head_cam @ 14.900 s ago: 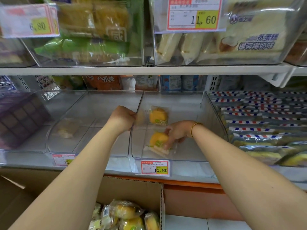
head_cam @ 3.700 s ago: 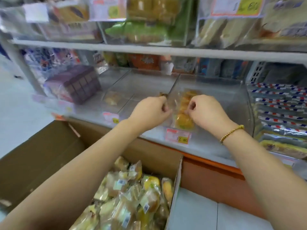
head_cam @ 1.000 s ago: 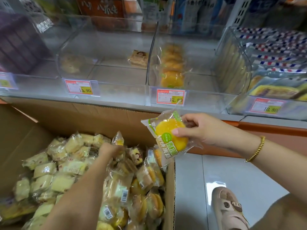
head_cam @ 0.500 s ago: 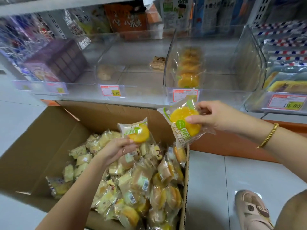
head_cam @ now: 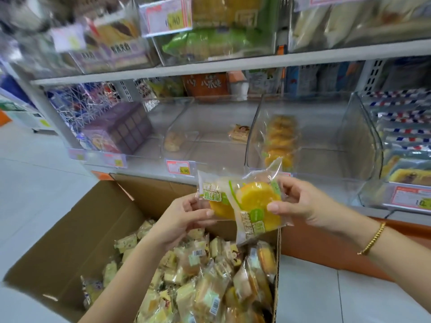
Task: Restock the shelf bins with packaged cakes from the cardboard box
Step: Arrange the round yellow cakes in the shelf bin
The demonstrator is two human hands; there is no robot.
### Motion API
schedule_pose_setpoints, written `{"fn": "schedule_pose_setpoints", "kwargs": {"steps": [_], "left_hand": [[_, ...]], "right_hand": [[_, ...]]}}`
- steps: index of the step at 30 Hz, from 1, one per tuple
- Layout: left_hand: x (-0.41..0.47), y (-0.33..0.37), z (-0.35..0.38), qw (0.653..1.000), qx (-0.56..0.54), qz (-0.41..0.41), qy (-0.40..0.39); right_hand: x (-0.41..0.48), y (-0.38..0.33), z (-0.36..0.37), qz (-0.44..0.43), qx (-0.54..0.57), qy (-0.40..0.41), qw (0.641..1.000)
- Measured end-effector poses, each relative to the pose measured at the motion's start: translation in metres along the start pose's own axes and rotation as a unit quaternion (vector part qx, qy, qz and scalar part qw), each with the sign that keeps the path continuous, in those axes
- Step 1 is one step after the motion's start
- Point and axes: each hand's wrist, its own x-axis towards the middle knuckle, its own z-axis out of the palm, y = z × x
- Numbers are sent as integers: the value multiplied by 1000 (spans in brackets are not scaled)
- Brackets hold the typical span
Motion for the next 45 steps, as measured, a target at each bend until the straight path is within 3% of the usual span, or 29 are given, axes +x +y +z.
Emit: {"fn": "schedule_pose_setpoints", "kwargs": {"steps": [5,9,11,13,16,18,21,27,37,41,43,45], "left_hand": [[12,7,17,991,-121,48,7],[23,-6,26,962,-267,26,50],[26,-6,36,963,-268,15,13],[29,-1,47,969,-244,22,26],[37,16,53,974,-213,36,68],[49,27,47,982,-159,33,96],[66,41,40,991,-76,13,112],[85,53,44,990,11,5,137],[90,48,45,990,-3,4,144],[88,51,46,990,27,0,141],[87,52,45,990,45,-7,131],[86,52,44,991,63,-13,121]], "right_hand": [[0,0,9,-9,98,31,995],[-2,0,23,-6,173,46,984],[-1,-2,28,4,187,53,981],[3,-7,27,6,171,63,983],[12,-26,6,-13,91,118,989],[19,-41,-28,-48,-25,201,978],[23,-55,-76,-35,-363,301,881],[36,-34,-93,60,-627,170,758],[68,-19,-81,60,-565,43,822],[70,-14,-79,89,-517,135,840],[64,-18,-81,154,-514,193,822],[59,-21,-83,227,-512,194,806]]}}
